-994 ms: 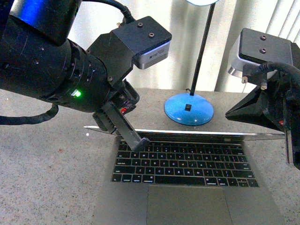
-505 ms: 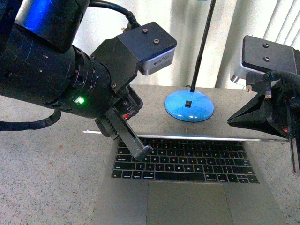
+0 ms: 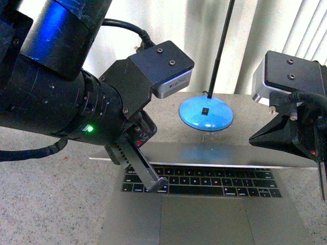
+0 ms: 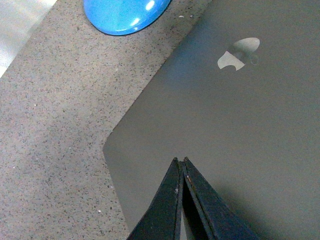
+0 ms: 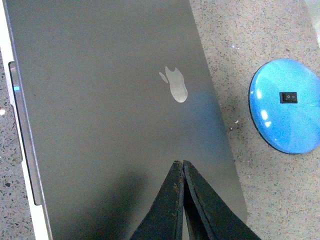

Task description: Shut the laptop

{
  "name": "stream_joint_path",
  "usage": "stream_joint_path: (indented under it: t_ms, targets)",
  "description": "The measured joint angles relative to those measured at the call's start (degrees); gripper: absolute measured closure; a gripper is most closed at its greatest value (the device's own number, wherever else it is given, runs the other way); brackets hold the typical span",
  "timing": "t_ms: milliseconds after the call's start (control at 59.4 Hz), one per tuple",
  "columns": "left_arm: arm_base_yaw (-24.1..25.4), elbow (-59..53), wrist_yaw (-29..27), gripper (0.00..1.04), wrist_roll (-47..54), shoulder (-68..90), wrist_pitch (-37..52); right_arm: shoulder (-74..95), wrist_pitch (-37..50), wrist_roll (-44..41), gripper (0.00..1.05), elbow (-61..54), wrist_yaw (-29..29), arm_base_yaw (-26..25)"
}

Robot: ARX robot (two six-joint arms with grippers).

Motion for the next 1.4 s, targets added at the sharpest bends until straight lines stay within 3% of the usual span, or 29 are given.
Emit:
stream_joint_path:
  t_ms: [1398]
  targets:
    - [-1.0,-8.6,3.3,1.01,-5.0,8.6,9.9,8.5,8.3,-0.3,1.02,-9.0,-0.2,-0.5]
